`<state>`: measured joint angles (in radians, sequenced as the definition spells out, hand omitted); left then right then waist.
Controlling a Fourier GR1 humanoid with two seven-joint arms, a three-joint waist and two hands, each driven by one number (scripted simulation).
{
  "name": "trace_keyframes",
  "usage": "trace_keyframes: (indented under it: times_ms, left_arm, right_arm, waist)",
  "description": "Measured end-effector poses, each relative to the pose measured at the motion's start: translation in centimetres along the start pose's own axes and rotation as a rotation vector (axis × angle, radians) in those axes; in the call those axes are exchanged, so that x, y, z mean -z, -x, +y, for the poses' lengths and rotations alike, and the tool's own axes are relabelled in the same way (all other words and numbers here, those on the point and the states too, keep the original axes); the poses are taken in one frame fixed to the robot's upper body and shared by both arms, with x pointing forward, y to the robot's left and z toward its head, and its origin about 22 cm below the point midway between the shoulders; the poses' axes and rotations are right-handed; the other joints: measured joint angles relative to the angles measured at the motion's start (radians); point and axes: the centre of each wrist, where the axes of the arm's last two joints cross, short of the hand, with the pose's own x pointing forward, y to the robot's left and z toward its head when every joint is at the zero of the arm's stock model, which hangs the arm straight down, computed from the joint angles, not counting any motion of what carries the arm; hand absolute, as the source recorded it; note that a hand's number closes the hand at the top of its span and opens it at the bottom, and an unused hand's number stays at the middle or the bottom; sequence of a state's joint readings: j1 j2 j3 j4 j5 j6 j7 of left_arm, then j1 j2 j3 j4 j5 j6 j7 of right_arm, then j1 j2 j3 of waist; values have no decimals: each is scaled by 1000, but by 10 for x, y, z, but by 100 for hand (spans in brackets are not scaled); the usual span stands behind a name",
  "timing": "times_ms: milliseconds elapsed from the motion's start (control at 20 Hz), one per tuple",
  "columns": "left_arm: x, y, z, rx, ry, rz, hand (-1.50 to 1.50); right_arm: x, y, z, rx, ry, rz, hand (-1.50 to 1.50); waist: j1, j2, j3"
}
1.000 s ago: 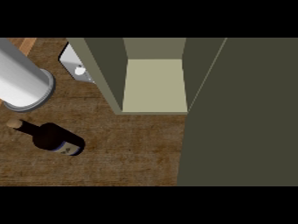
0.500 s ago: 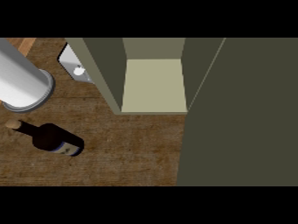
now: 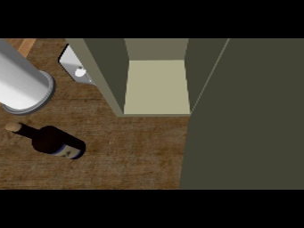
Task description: Pick up the wine, place it into the cabinet and close the cabinet
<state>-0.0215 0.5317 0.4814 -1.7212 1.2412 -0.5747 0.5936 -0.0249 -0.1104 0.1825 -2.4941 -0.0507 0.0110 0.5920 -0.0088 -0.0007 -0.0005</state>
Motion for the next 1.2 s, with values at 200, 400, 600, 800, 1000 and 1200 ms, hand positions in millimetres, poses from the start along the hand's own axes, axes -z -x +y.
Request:
trace_keyframes:
  times_ms: [200,400,600,800,1000,1200]
  left_arm:
    - [6,23,11,-4,8,28,-150]
    - [8,44,18,-7,3,52,-150]
    - [12,57,31,2,-18,60,-150]
    - [8,76,36,19,-51,45,-150]
    - [10,89,44,21,-60,47,-150]
    - [9,107,52,22,-65,56,-150]
  right_arm:
    - [1,-2,-3,-17,7,-1,-150]
    - [2,-2,0,-2,0,5,-150]
    - [2,-3,-2,-7,2,6,-150]
    - [0,-2,-3,-12,10,8,-150]
    - [3,-5,-6,-23,12,3,-150]
    - [5,-6,-3,-8,4,7,-150]
  waist:
    - [0,0,0]
    - [2,0,0]
    - [0,0,0]
    - [1,0,0]
    - [1,0,0]
    - [1,0,0]
